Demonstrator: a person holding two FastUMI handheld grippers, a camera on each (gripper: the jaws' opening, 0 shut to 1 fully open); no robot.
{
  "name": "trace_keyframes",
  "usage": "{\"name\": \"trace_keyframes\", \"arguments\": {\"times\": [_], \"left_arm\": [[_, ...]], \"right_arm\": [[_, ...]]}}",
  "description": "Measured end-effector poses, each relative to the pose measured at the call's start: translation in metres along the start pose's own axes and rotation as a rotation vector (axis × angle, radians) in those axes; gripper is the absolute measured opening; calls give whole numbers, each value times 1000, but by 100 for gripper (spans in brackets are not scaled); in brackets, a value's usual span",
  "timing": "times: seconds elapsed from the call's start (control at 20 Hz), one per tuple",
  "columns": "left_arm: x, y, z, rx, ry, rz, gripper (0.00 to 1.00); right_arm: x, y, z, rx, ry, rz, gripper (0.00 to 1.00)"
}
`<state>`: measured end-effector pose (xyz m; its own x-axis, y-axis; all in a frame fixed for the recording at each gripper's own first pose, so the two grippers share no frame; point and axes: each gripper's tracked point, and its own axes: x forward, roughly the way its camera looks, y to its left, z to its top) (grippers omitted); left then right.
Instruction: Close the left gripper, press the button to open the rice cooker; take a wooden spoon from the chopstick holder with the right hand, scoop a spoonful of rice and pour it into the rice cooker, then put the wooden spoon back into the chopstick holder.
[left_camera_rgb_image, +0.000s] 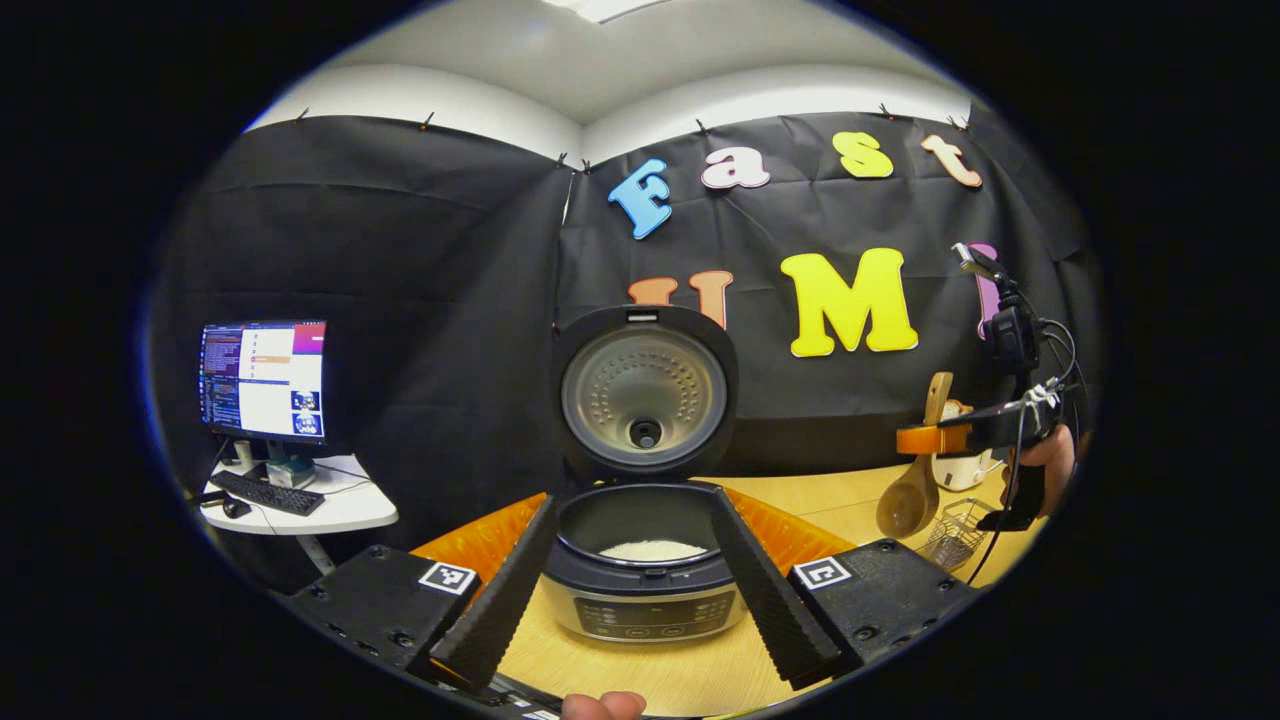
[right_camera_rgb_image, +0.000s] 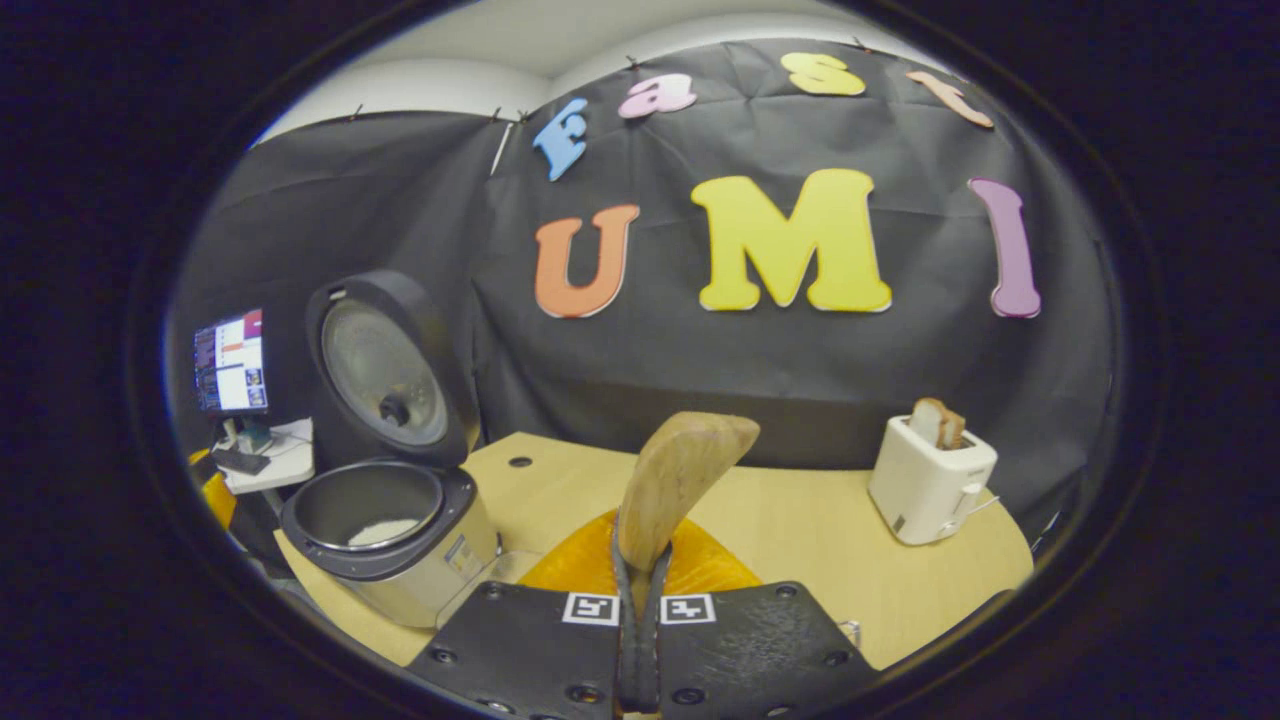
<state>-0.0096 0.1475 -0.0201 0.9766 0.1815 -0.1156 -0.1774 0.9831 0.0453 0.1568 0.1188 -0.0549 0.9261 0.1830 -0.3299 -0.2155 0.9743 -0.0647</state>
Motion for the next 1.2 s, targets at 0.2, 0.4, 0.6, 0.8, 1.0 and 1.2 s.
{"name": "trace_keyframes", "arguments": {"times": [0.2,0.4,0.6,0.8,1.0,1.2], "left_arm": [[0,-4,0,-4,3,-17,99],[-1,-7,1,4,-4,-27,99],[-1,-7,4,-9,-12,-30,99],[-2,-6,2,-37,-3,-37,99],[-1,-5,3,-60,-9,-37,99],[0,2,0,-66,3,-25,99]], "right_arm": [[18,1,-34,-134,57,-58,1],[20,3,-45,-292,58,-116,0],[23,17,-56,-350,61,-130,0],[28,46,-68,-270,88,-63,0],[33,72,-73,-157,110,2,0],[40,87,-69,-27,126,61,0]]}}
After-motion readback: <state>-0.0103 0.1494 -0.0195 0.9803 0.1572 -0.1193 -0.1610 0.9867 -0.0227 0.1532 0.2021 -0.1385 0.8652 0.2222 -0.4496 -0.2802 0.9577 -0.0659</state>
